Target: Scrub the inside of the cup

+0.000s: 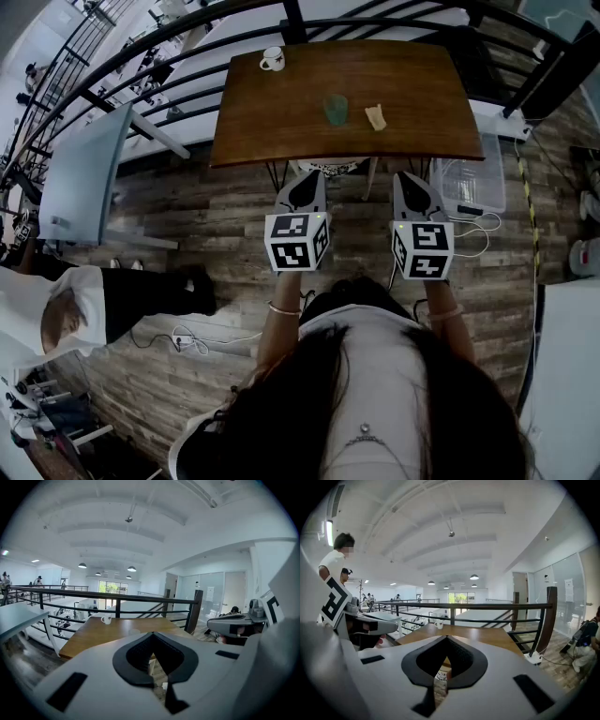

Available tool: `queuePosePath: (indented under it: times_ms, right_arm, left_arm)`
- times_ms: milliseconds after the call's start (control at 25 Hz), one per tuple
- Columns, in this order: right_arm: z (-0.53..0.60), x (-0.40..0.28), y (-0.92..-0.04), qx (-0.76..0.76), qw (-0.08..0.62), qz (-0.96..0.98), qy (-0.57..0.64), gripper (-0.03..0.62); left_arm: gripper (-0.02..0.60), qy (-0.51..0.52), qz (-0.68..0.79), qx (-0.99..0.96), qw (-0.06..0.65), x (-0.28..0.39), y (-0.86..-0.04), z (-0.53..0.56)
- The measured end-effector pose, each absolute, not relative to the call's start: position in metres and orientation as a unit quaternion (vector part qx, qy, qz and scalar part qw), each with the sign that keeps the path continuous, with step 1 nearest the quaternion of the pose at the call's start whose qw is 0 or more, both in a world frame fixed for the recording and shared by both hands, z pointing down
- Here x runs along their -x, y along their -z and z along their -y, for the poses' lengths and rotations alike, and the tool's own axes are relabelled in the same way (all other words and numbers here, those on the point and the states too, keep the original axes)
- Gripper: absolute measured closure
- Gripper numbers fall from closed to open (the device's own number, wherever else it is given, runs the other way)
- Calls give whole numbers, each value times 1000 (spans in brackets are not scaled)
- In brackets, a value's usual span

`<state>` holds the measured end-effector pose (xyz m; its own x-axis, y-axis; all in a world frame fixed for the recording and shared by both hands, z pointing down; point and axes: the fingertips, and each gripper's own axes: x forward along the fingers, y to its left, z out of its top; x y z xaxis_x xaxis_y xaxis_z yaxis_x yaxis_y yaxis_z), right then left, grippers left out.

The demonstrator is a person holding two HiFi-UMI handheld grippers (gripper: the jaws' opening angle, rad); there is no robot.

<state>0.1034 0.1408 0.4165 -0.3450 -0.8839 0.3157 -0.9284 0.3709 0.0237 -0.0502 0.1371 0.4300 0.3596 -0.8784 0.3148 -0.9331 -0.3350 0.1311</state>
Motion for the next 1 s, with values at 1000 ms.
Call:
queuePosePath:
  times_ms: [1000]
  right_arm:
    - [-53, -86, -424, -559, 125, 815, -87, 560]
  left_arm:
    - [575, -96, 511, -843, 141, 44, -446, -46]
